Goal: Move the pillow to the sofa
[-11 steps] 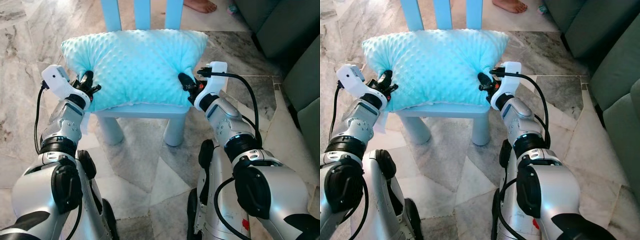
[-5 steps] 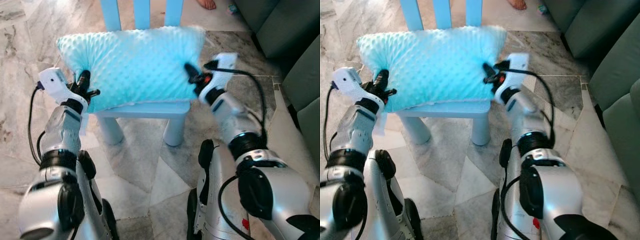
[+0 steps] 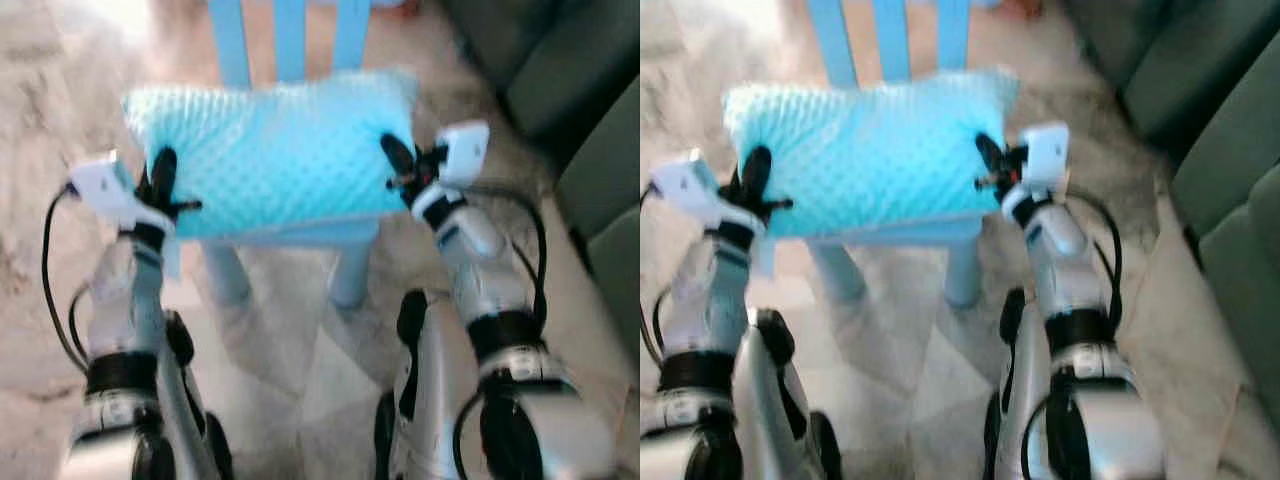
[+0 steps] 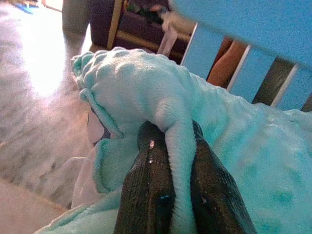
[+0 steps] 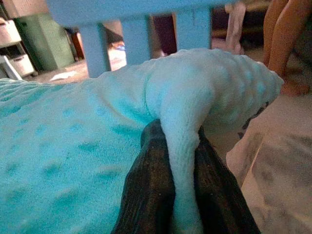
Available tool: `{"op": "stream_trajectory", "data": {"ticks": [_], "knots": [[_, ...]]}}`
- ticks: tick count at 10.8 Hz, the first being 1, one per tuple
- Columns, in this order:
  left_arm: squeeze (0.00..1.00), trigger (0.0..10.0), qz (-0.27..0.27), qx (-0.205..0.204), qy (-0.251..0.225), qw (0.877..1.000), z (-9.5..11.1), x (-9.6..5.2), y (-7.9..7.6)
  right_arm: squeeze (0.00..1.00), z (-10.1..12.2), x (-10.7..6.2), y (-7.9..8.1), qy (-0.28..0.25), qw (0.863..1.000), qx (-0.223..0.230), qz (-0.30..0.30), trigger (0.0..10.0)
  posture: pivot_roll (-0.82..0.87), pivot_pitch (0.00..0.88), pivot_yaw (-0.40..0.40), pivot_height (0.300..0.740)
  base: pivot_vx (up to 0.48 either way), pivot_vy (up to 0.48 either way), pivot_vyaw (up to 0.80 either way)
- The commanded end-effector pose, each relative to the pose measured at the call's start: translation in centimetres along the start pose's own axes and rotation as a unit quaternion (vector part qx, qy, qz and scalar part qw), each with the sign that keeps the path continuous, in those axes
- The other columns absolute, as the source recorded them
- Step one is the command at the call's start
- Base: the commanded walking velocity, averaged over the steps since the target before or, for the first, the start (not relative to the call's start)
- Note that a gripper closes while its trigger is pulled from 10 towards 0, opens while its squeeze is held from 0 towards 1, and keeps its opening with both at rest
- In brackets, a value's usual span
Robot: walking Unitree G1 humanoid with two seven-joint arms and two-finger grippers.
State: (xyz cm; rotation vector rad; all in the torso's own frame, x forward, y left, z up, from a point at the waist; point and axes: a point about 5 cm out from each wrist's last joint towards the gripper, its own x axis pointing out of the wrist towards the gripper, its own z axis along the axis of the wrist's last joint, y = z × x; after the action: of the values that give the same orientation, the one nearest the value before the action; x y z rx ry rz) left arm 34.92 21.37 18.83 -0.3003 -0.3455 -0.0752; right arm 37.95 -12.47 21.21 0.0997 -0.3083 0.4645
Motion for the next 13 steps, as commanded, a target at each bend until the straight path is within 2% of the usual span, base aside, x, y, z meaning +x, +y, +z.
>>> {"op": "stream_trajectory", "data": {"ticks": [1, 2, 3, 4, 6, 7, 8, 9, 11, 13], "knots": [[0.0, 0.0, -0.007, 0.008, -0.011, 1.0, 0.4, -0.4, -0.3, 0.0, 0.7, -0.2, 0.3, -0.017, 1.0, -0.008, -0.002, 0.0, -0.13, 0.068, -0.014, 0.361, 0.0, 0.0, 0.0], [0.0, 0.0, -0.007, 0.011, 0.004, 1.0, -0.2, -1.3, -0.5, 0.0, 0.4, -1.5, 0.7, -0.017, 0.999, -0.027, -0.009, 0.0, -0.13, 0.045, -0.006, 0.361, 0.0, 0.0, 0.0], [0.0, 0.0, -0.003, 0.006, 0.013, 1.0, -0.5, -2.0, -0.7, 0.0, -0.1, -2.6, 0.9, -0.008, 0.999, -0.025, -0.02, 0.0, -0.14, 0.031, 0.0, 0.361, 0.0, 0.0, 0.0], [0.0, 0.0, -0.003, 0.002, 0.035, 0.999, -1.3, -3.3, -1.1, 0.0, -0.8, -4.5, 1.2, 0.01, 0.999, -0.031, -0.035, 0.0, -0.14, 0.017, 0.01, 0.361, 0.0, 0.0, 0.0], [0.0, 0.0, -0.008, 0.001, 0.081, 0.997, -3.1, -5.9, -1.8, 0.0, -1.5, -7.0, 1.3, 0.036, 0.997, -0.031, -0.061, 0.0, -0.14, 0.0, 0.024, 0.361, 0.0, 0.0, 0.0], [0.0, 0.0, -0.009, 0.004, 0.101, 0.995, -3.9, -7.0, -1.8, 0.0, -1.9, -7.9, 1.4, 0.047, 0.996, -0.03, -0.07, 0.0, -0.15, 0.0, 0.027, 0.361, 0.0, 0.0, 0.0], [0.0, 0.0, -0.003, 0.012, 0.132, 0.991, -4.7, -8.9, -1.4, 0.0, -2.1, -9.6, 1.7, 0.064, 0.994, -0.03, -0.08, 0.0, -0.15, 0.0, 0.03, 0.361, 0.0, 0.0, 0.0], [0.0, 0.0, 0.002, 0.015, 0.14, 0.99, -4.8, -9.4, -1.1, 0.0, -2.2, -9.9, 1.8, 0.071, 0.994, -0.031, -0.082, 0.0, -0.15, 0.0, 0.033, 0.361, 0.0, 0.0, 0.0], [0.0, 0.0, 0.016, 0.029, 0.16, 0.987, -4.8, -11.2, -0.4, 0.0, -2.6, -10.2, 2.2, 0.086, 0.992, -0.028, -0.085, 0.0, -0.14, 0.0, 0.037, 0.361, 0.0, 0.0, 0.0], [0.0, 0.0, 0.024, 0.042, 0.183, 0.982, -5.4, -12.2, -0.3, 0.0, -2.8, -10.9, 2.5, 0.1, 0.991, -0.029, -0.085, 0.0, -0.14, 0.0, 0.034, 0.361, 0.0, 0.0, 0.0]]}}
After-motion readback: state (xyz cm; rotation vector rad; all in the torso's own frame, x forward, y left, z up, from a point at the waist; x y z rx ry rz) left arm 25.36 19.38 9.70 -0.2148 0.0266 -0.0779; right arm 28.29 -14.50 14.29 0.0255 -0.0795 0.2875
